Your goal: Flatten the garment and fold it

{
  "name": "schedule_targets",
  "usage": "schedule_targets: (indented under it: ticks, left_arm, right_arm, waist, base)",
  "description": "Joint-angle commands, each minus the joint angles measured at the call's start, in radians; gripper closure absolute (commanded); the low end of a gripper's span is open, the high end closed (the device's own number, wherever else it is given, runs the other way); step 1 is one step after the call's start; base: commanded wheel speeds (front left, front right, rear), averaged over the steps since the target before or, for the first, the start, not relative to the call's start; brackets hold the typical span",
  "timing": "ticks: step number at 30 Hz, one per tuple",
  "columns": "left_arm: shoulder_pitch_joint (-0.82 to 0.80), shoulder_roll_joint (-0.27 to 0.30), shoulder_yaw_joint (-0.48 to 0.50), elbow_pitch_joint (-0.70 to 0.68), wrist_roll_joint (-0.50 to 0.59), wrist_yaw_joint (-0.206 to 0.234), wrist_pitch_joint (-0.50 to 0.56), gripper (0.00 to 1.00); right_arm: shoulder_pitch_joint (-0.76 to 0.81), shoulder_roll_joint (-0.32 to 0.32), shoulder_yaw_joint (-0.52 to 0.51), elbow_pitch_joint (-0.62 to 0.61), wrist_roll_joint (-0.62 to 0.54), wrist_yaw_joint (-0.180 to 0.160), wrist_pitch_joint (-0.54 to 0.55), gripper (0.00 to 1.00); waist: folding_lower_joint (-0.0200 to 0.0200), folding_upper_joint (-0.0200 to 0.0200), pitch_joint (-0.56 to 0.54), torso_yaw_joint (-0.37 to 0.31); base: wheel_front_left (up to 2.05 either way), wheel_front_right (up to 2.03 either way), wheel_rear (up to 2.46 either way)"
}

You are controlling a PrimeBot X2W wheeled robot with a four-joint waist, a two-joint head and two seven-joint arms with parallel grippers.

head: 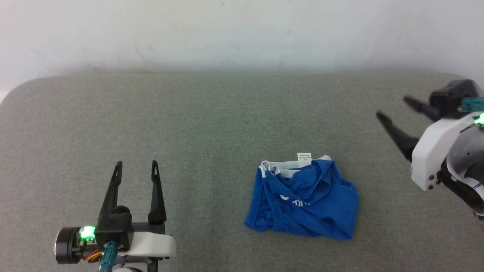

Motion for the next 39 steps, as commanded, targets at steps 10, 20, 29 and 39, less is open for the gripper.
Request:
schedule_targets:
  ticks: [10, 20, 29, 39]
  left_arm:
    - [-0.035, -0.017, 0.002, -0.006, 0.010, -0.010, -0.005, 0.00]
    - [-0.081, -0.028, -0.007, -0.009, 0.014, -0.016, -0.005, 0.00]
    - [-0.100, -0.038, -0.006, -0.005, 0.015, -0.008, -0.005, 0.00]
    - [-0.059, -0.026, 0.011, 0.002, 0.019, 0.004, -0.005, 0.00]
  right_arm:
    - [-0.133, -0.160, 0.342, 0.080, 0.372, -0.002, 0.398, 0.00]
    - [-0.180, -0.087, 0.520, 0.242, 0.412, -0.002, 0.359, 0.00]
    - [-0.183, -0.040, 0.696, 0.357, 0.454, -0.002, 0.260, 0.85]
    - [-0.279, -0.086, 0.749, 0.297, 0.476, -0.002, 0.102, 1.00]
  waist:
    - [0.0000, -0.0002, 0.073, 0.053]
    - [0.0000, -0.0002, 0.137, 0.094]
    - [0.0000, -0.0002, 0.163, 0.103]
    - [0.0000, -0.0002, 0.111, 0.019]
  base:
    - [0.00, 0.00, 0.00]
    - [0.00, 0.00, 0.00]
    - [0.00, 0.00, 0.00]
    - [0.00, 0.00, 0.00]
